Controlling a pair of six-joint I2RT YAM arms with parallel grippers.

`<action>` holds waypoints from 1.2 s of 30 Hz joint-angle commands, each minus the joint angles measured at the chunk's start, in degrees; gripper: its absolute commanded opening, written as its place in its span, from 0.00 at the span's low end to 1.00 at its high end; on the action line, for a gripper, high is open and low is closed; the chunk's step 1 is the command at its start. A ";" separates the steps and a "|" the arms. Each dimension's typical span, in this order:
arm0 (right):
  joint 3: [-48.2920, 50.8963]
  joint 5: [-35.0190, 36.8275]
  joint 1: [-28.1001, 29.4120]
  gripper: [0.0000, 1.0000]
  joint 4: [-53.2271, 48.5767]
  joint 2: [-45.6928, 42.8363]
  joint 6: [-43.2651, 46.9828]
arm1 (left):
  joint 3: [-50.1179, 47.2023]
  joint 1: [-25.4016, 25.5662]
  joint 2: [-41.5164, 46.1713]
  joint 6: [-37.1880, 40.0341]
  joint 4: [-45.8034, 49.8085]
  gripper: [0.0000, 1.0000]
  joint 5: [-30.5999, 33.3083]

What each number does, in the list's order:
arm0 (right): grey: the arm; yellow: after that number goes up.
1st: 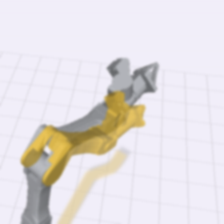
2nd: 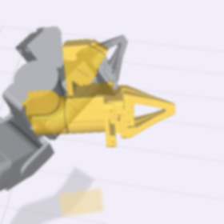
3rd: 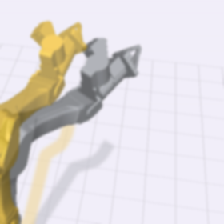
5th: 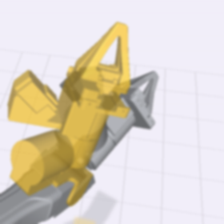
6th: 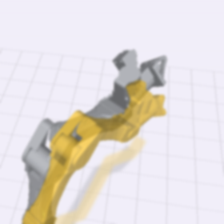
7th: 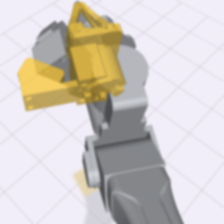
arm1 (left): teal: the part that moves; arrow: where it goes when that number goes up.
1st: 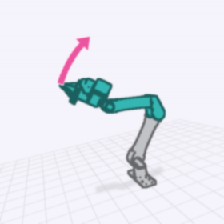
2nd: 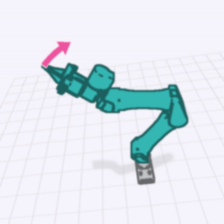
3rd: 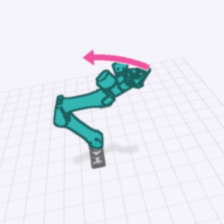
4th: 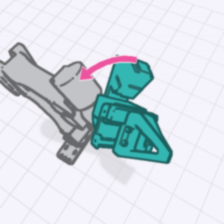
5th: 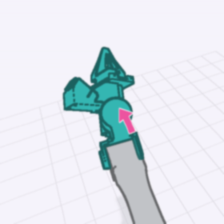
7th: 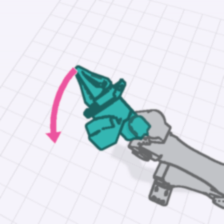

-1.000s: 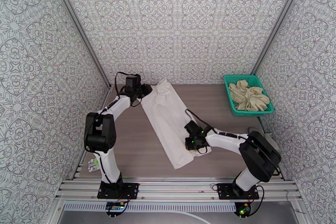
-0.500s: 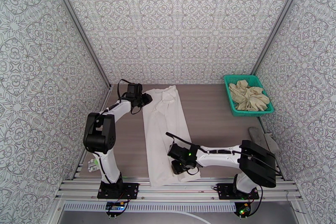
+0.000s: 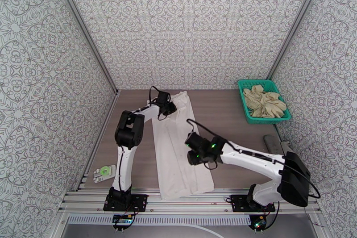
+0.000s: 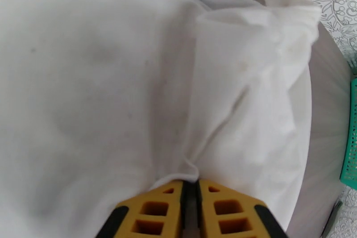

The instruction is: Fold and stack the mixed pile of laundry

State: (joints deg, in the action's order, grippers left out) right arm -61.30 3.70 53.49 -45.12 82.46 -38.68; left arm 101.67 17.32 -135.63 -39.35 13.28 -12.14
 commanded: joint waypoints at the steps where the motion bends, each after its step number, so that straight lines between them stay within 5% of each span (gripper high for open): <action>1: -0.07 -0.15 -5.20 0.36 -0.51 -0.52 4.56 | 4.57 1.52 -5.77 -2.30 0.57 0.17 -1.64; 9: -1.10 -5.29 -11.75 0.36 4.14 3.65 8.68 | 11.05 1.75 -12.59 -5.37 -7.11 0.18 -11.62; 14: 2.54 -16.35 -10.98 0.38 11.13 2.40 7.07 | 11.85 0.89 -9.28 -3.36 -5.90 0.21 -12.36; 25: 8.70 -25.36 9.25 0.41 17.90 6.37 2.01 | 5.77 -0.78 4.84 3.36 -2.47 0.29 -13.63; 36: 5.40 -22.62 13.21 0.42 16.37 14.20 2.05 | -10.48 -3.45 18.23 5.80 -4.35 0.30 -13.70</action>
State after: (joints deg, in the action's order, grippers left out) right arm -53.87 -19.92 65.84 -28.51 94.78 -36.21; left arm 94.63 15.11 -119.63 -35.90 8.45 -25.32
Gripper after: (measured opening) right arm 0.422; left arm 0.299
